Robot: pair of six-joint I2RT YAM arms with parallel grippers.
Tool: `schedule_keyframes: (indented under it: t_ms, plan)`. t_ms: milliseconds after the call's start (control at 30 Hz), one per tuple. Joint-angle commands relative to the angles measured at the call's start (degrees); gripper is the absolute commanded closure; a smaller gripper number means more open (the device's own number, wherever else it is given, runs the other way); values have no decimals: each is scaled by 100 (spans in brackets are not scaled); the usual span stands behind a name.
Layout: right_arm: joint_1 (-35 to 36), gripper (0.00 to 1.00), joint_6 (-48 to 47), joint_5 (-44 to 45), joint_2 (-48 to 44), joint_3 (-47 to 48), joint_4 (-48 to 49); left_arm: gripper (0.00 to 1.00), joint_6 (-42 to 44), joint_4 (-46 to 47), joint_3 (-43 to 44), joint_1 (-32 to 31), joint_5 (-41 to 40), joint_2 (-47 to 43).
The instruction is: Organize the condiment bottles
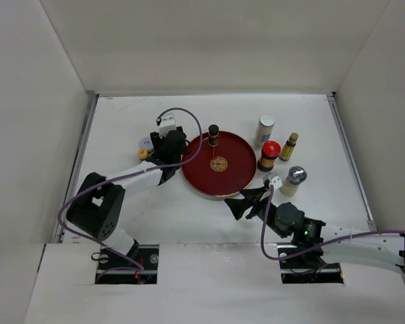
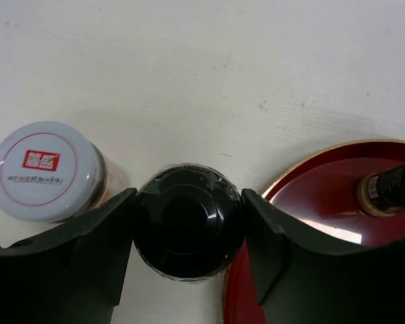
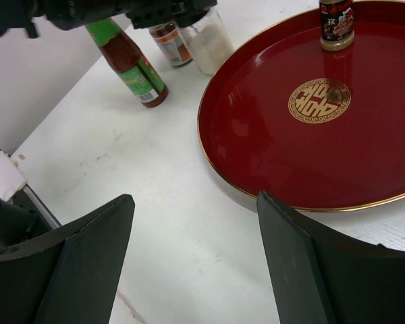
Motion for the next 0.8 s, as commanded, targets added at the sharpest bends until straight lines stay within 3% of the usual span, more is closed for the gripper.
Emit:
schedule_keyframes:
  t_ms: [0,167,600,700,767]
  plan:
    - [28,20,-54,-55,-66,73,316,67,149,544,-45,-201,-414,-1074]
    - [28,20,-36,-55,-146,29,316,67,229,703,-11,-570,-310,-1165]
    - [28,20,-27,-28,-67,38,325,64,167,1195,1149,-905,218,865]
    - [28,20,-36,-28,-67,38,325,57,149,1265,1185,-914,235,1059]
    - [28,20,-45,-28,-67,47,325,45,149,1327,1132,-958,262,1095]
